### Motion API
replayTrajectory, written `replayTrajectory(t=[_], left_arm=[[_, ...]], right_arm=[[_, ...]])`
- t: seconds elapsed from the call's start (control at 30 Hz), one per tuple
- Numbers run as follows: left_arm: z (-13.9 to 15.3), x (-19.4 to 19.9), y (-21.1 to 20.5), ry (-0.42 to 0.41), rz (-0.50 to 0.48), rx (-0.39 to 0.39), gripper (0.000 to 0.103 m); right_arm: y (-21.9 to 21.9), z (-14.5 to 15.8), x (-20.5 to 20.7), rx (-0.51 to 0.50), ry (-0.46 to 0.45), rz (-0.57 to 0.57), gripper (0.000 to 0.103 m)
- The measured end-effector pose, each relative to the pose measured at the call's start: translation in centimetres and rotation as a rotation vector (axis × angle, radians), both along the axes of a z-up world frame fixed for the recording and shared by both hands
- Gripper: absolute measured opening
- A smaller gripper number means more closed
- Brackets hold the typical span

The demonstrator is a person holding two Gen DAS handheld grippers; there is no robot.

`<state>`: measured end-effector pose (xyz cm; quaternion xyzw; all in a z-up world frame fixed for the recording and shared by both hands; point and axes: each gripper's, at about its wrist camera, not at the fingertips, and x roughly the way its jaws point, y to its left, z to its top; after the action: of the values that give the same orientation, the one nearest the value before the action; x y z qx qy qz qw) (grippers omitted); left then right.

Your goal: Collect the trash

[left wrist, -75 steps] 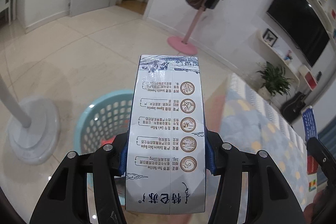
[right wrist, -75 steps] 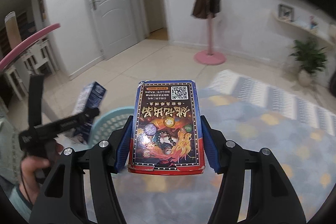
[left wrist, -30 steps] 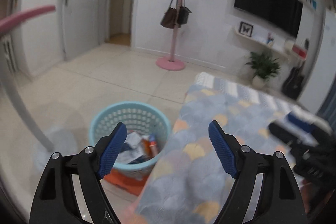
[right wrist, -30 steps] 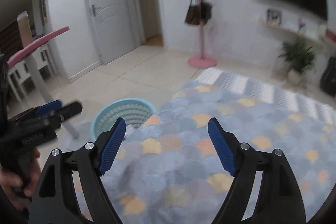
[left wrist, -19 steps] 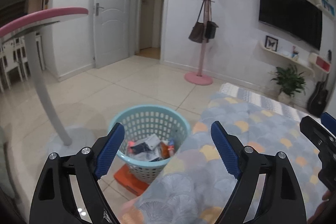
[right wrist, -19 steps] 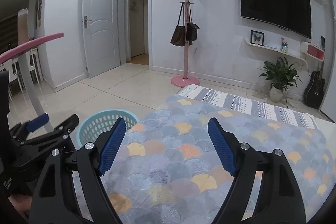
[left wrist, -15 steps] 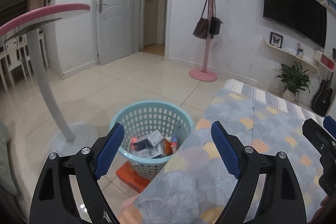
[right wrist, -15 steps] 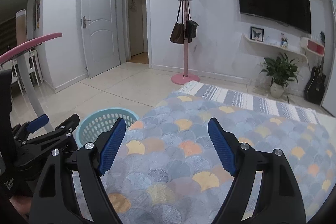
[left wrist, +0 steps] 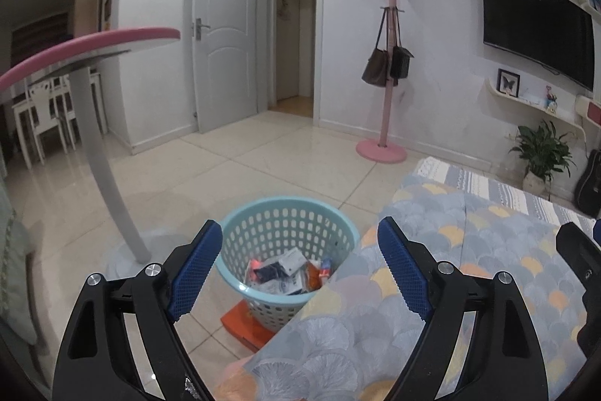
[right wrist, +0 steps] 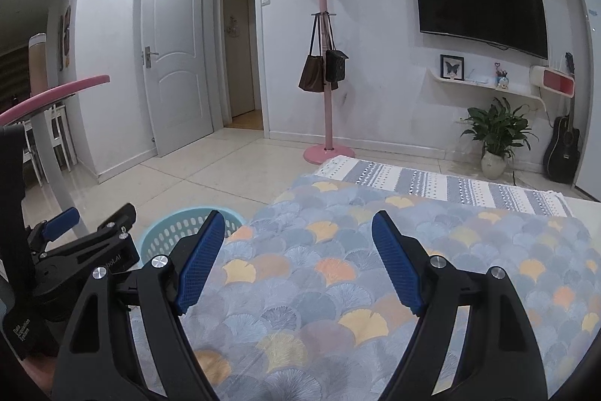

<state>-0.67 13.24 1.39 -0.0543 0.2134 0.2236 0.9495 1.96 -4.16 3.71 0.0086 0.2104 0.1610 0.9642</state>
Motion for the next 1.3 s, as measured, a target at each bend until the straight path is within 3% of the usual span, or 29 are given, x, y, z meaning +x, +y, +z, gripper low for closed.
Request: replayTrajectory(t=[0.27,1.3], left_arm=[[0.7,-0.6,-1.3,-0.077,0.017,0.077,0.086],[0.7,-1.0,-0.8,-0.076,-0.003,0.065,0.095]], right_arm=[[0.0,-0.1,0.0,0.002,0.006,0.001,0.077],[0.3,-1.2,0.6,0.019,0.048,0.036,0.077]])
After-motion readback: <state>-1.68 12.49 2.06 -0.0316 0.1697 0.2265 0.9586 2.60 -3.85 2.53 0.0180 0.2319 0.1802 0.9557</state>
